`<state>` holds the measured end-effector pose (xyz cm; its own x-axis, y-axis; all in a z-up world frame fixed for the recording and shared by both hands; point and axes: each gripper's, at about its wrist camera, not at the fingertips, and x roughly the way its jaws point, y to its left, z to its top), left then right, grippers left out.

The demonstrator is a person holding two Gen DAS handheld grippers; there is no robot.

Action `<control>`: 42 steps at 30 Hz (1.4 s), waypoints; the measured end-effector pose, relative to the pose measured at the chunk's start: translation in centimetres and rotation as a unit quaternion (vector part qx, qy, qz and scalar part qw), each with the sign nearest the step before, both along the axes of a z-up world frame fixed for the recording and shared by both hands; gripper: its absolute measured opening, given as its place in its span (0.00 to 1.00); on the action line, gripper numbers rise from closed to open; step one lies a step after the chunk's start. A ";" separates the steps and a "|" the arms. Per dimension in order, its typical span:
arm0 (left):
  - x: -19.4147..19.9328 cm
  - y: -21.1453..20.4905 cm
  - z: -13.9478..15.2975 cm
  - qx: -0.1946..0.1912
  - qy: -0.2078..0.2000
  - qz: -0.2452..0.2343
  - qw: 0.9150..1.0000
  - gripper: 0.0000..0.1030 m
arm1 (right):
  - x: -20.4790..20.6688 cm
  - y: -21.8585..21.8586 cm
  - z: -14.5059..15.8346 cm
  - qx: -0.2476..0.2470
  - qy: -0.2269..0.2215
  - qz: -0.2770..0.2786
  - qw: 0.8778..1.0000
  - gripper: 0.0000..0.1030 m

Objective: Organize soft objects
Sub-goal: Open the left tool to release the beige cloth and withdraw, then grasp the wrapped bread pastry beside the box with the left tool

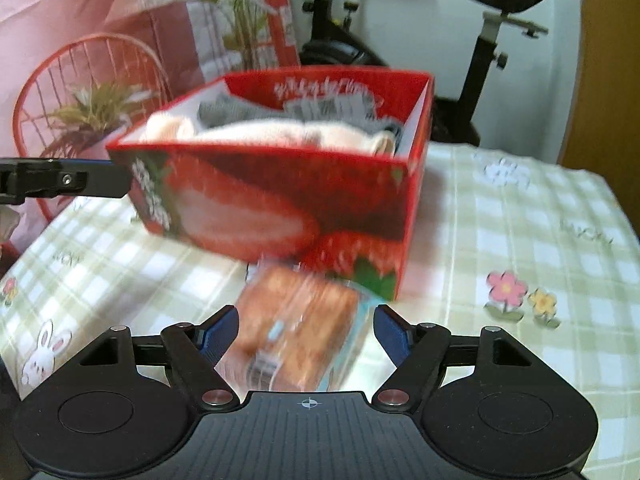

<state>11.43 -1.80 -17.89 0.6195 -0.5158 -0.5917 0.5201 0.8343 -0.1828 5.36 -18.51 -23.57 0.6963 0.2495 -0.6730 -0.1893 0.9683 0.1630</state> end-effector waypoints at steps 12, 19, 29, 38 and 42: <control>0.9 -3.7 -5.7 -0.022 0.113 -0.045 0.992 0.61 | -0.8 1.3 -2.5 -0.033 0.020 0.061 0.997 0.77; 1.9 -5.4 -7.6 -0.027 0.148 -0.054 0.987 0.60 | 0.1 1.9 -3.1 -0.039 0.007 0.085 0.996 0.79; 2.2 -4.9 -8.4 -0.033 0.161 -0.052 0.985 0.50 | 0.7 3.0 -3.4 -0.028 -0.002 0.114 0.993 0.75; 1.3 -3.7 -6.8 -0.014 0.141 -0.049 0.989 0.47 | 0.4 4.7 -2.9 -0.035 -0.009 0.115 0.993 0.73; 0.7 -2.5 -5.7 -0.025 0.132 -0.044 0.990 0.47 | 0.1 5.4 -2.1 -0.036 -0.017 0.116 0.992 0.72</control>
<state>12.16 -4.28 -23.59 0.3977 -0.5930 -0.7001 0.5184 0.7748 -0.3618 5.47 -13.15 -25.69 0.6488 0.3578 -0.6716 -0.4131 0.9068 0.0841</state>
